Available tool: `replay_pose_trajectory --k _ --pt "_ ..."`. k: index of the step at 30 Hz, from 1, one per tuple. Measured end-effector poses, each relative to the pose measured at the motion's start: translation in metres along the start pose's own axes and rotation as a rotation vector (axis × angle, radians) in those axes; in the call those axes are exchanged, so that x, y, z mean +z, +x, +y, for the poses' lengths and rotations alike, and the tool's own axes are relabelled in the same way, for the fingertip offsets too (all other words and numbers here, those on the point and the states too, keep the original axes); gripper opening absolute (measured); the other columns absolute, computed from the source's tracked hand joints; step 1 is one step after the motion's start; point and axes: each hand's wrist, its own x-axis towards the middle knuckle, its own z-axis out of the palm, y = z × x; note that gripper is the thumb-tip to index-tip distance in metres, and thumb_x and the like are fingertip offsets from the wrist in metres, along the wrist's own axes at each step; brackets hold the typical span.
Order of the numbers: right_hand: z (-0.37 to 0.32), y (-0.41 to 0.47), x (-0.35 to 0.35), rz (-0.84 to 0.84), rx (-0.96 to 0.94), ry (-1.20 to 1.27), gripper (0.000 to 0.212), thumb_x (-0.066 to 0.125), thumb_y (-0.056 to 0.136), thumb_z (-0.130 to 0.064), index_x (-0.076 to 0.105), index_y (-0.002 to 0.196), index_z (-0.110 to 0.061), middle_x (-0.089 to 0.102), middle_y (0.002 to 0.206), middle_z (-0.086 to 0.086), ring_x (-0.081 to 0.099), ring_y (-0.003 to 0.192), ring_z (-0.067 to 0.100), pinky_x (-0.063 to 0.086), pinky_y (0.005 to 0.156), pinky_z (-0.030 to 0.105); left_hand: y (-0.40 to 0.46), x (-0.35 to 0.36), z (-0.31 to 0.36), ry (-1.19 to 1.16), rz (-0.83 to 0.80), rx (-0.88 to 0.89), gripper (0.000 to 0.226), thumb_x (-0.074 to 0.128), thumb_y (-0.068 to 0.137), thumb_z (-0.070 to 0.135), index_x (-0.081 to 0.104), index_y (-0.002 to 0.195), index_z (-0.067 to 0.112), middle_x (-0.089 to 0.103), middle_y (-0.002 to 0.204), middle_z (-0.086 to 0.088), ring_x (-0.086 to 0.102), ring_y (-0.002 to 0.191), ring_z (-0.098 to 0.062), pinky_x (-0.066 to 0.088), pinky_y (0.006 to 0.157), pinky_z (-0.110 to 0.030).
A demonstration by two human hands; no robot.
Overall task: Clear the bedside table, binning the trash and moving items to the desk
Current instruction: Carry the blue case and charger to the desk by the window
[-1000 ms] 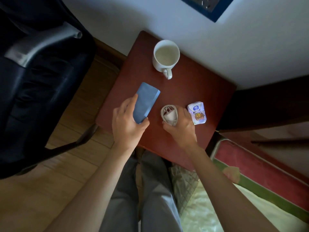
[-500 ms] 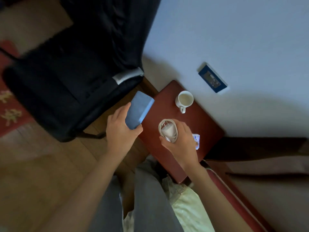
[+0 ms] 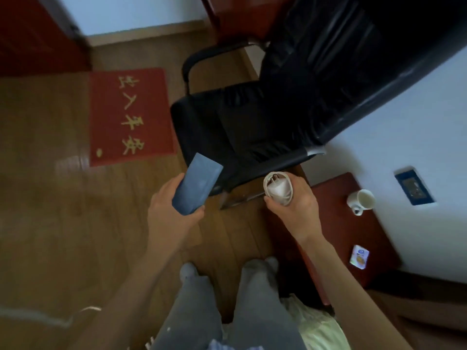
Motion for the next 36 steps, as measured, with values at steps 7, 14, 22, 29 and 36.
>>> replay_pose_trajectory --k 7,14,22,29,36 --pt "-0.154 0.005 0.087 -0.129 -0.217 0.078 0.058 0.080 0.069 -0.025 0.056 0.121 -0.012 0.060 0.108 0.004 0.058 0.099 0.020 0.052 0.080 0.039 -0.011 -0.149 -0.056 -0.025 0.211 0.032 0.078 0.086 0.064 0.015 0.052 0.133 0.017 0.057 0.130 0.003 0.054 0.118 -0.015 0.048 0.097 -0.036" --pt "-0.249 0.033 0.127 -0.226 -0.385 0.080 0.058 0.079 0.070 -0.029 0.055 0.122 -0.017 0.061 0.111 -0.002 0.057 0.101 0.013 0.049 0.081 0.029 0.014 -0.219 -0.073 -0.113 0.381 0.015 0.075 0.084 0.063 0.010 0.054 0.131 0.021 0.062 0.122 0.004 0.058 0.111 -0.007 0.052 0.092 -0.031" --pt "-0.301 0.107 0.174 -0.306 -0.418 0.084 0.058 0.078 0.072 -0.031 0.054 0.123 -0.021 0.059 0.112 -0.005 0.055 0.102 0.010 0.046 0.082 0.025 0.103 -0.262 -0.091 -0.107 0.432 -0.021 0.070 0.084 0.062 0.006 0.055 0.122 0.030 0.063 0.106 0.017 0.061 0.097 0.004 0.050 0.079 -0.013" --pt "-0.347 0.220 0.217 -0.296 -0.333 0.184 0.057 0.079 0.071 -0.032 0.055 0.122 -0.026 0.059 0.113 -0.012 0.056 0.104 0.005 0.047 0.084 0.021 0.246 -0.299 -0.073 -0.083 0.400 0.019 0.072 0.085 0.064 0.009 0.055 0.129 0.014 0.064 0.117 0.001 0.061 0.103 -0.011 0.055 0.087 -0.035" --pt "-0.381 0.328 0.227 -0.217 -0.284 0.219 0.057 0.078 0.071 -0.031 0.054 0.122 -0.026 0.058 0.114 -0.010 0.056 0.106 0.007 0.050 0.087 0.031 0.375 -0.313 -0.036 -0.023 0.324 0.082 0.076 0.085 0.063 0.009 0.052 0.132 0.013 0.054 0.122 0.010 0.048 0.104 0.007 0.036 0.080 0.003"
